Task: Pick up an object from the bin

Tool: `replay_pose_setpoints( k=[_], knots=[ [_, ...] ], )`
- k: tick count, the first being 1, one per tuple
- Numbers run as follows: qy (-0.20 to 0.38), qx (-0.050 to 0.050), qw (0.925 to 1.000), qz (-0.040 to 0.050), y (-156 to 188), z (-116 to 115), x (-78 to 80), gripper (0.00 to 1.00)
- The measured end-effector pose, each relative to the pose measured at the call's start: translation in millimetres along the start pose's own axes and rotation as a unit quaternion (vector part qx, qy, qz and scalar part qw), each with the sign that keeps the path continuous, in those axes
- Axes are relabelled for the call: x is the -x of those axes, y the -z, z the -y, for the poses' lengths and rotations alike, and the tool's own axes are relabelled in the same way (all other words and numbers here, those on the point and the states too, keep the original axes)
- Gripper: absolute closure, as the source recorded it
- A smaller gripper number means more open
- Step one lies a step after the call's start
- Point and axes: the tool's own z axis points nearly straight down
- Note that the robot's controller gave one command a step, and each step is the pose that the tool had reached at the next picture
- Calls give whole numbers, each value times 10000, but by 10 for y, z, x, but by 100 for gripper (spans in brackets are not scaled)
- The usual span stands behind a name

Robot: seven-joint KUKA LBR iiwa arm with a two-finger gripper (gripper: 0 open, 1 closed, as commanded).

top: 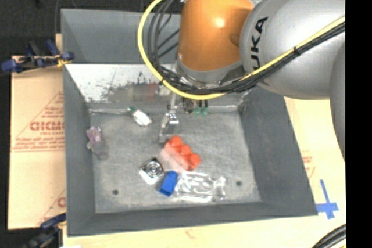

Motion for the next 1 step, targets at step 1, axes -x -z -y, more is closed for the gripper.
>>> replay_pose_setpoints(
  k=[1],
  knots=[
    [1606,-21,9870,-31,-1235,368,-502,0]
  ],
)
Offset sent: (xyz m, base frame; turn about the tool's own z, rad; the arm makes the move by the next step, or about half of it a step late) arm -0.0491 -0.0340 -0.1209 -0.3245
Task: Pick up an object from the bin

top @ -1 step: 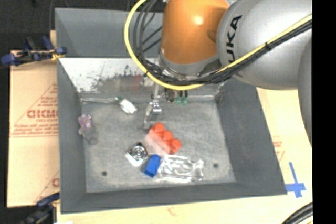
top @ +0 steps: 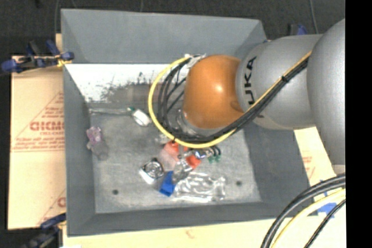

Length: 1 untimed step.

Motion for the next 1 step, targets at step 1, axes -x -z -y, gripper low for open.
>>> replay_pose_setpoints(
  k=[1],
  knots=[
    [729,2,9973,54,-218,0,-37,0]
  ],
)
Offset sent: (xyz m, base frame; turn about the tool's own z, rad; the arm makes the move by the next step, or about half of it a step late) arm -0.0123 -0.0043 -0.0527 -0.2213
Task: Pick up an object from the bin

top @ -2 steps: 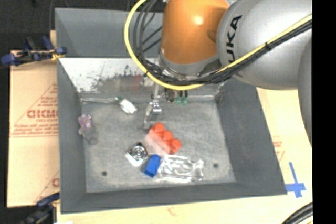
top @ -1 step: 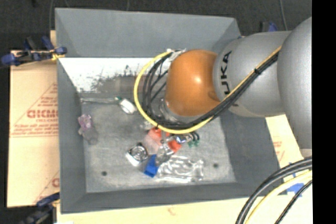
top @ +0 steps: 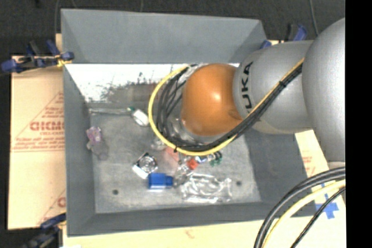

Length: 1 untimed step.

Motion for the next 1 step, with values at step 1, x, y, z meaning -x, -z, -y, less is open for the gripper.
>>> replay_pose_setpoints(
  k=[1],
  knots=[
    [1480,-67,9889,124,-221,-227,33,0]
  ],
)
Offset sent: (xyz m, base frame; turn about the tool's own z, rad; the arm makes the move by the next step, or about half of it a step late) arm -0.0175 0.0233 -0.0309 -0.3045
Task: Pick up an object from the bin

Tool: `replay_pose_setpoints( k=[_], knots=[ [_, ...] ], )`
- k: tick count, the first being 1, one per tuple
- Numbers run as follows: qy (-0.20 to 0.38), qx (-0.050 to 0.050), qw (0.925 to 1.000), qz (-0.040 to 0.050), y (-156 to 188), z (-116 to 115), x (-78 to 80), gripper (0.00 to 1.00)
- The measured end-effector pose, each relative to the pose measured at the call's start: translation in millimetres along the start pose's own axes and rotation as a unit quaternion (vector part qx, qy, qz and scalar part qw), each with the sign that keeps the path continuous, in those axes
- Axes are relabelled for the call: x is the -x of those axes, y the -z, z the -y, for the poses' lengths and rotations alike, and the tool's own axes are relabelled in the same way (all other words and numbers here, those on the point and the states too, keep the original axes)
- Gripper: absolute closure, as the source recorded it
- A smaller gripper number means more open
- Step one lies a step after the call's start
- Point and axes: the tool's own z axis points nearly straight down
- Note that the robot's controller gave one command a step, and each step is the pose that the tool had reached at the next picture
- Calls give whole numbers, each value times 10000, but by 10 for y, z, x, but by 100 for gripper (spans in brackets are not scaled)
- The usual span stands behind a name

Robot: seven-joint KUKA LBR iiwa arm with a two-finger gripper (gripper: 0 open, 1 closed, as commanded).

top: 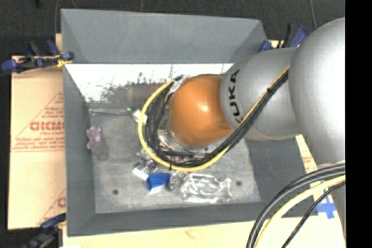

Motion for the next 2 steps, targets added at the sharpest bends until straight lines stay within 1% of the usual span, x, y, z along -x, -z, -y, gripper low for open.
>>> replay_pose_setpoints(
  k=[1,2],
  knots=[
    [0,37,10000,-90,28,-13,-19,100],
    [35,70,9999,-96,617,-63,96,100]
  ],
)
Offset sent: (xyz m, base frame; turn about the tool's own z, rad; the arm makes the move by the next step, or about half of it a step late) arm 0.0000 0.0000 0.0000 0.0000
